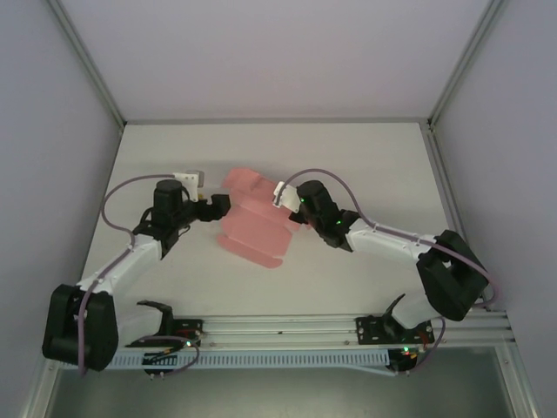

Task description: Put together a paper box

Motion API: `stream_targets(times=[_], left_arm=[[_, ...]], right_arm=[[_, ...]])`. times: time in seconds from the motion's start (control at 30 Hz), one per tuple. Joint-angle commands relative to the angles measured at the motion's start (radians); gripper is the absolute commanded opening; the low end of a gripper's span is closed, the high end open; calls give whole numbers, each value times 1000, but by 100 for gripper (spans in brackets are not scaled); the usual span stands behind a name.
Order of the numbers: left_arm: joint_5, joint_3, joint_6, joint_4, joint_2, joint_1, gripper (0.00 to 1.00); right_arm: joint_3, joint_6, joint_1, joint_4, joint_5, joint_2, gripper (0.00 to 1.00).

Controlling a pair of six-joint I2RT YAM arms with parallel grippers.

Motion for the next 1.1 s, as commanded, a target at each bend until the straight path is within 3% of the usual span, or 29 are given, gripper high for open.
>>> stream_targets(times=[0.0, 0.13, 0.3, 0.5, 0.63, 0.73, 1.0, 1.07], left_arm=[[182, -23, -5, 145, 50, 59, 82], [280, -18, -10, 222, 111, 63, 72], [296, 0, -27, 243, 198, 63, 51], [320, -12, -57, 333, 264, 63, 46], [324, -41, -101, 435, 257, 63, 28], [299, -61, -128, 484, 253, 59, 2], [251, -76, -56, 472, 231, 5, 0], [194, -74, -11, 443, 203, -35, 0]], right_arm=[[42, 19, 6, -23, -20, 12, 0], [57, 32, 5, -43, -34, 23, 0], [73, 48, 3, -55, -33, 32, 0], [81, 61, 0, -60, -44, 33, 0], [86, 73, -3, -69, -45, 36, 0], [91, 91, -2, -75, -48, 38, 0], [110, 126, -10, -108, -70, 36, 0], [119, 130, -8, -122, -68, 39, 0]])
